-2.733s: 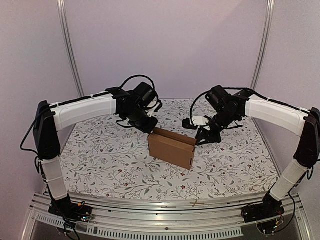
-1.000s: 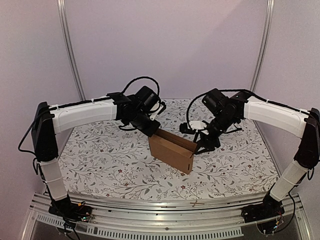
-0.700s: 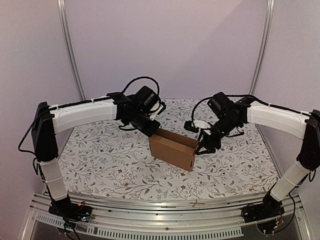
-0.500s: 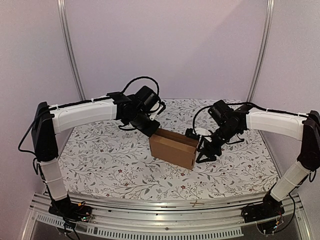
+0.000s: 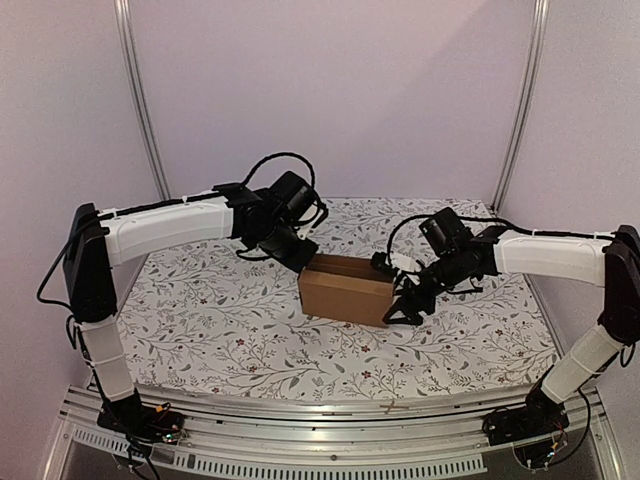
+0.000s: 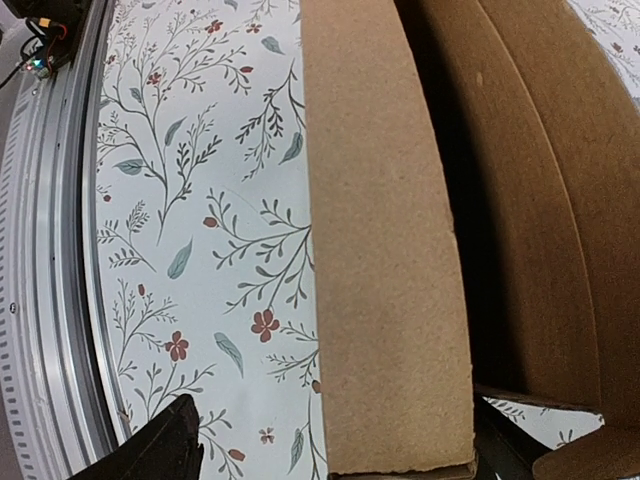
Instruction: Fold the paper box
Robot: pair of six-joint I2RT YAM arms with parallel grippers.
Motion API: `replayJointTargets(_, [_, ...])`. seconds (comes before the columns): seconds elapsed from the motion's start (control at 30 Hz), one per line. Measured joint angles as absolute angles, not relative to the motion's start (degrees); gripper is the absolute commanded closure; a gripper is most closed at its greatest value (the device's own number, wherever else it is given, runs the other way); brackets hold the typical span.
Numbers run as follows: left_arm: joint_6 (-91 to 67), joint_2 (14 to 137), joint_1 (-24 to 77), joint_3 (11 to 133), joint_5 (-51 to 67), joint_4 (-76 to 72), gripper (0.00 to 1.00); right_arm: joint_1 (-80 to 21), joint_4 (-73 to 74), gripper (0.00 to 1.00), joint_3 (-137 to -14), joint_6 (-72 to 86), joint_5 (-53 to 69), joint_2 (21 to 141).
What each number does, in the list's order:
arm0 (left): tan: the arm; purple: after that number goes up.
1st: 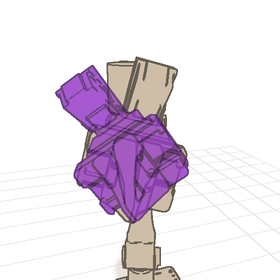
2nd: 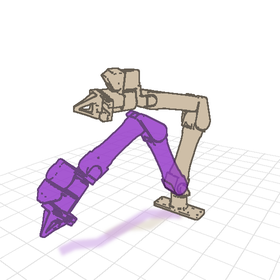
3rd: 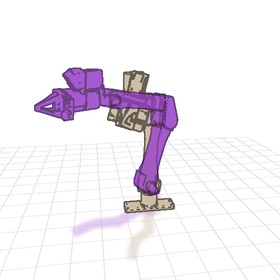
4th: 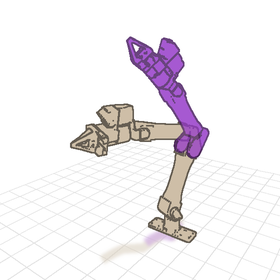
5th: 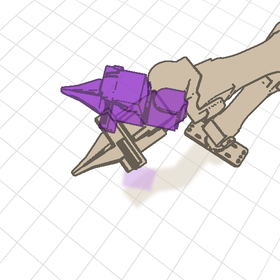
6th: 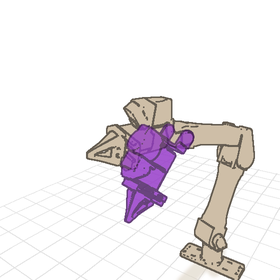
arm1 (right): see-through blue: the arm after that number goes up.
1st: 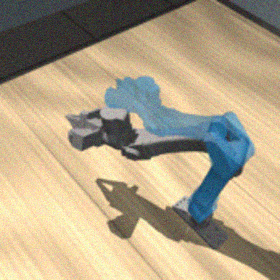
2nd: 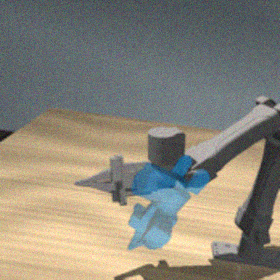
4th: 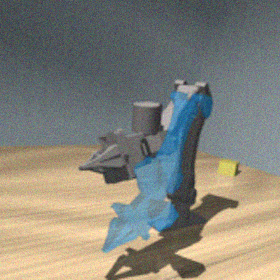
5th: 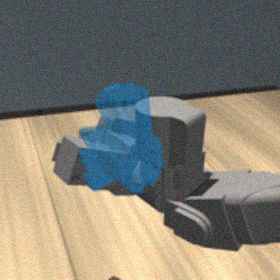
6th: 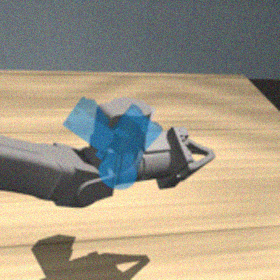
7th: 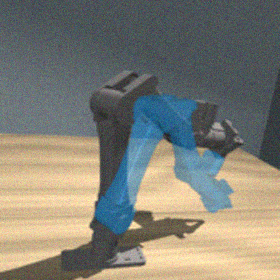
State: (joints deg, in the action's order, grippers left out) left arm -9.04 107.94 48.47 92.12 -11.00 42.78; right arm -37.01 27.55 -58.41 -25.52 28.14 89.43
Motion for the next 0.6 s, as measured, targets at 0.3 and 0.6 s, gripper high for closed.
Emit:
replayJointTargets(0.3, [-10.6, 106.2, 49.4, 88.7, -12.6, 39.6, 1.0, -36.4, 31.0, 0.16, -58.5, -27.7, 22.6, 87.5])
replayJointTargets(0.6, [-16.3, 93.1, 66.7, 65.8, -25.2, 23.6, 0.84, -34.3, 48.7, 0.14, -57.8, -37.3, 19.0, 75.0])
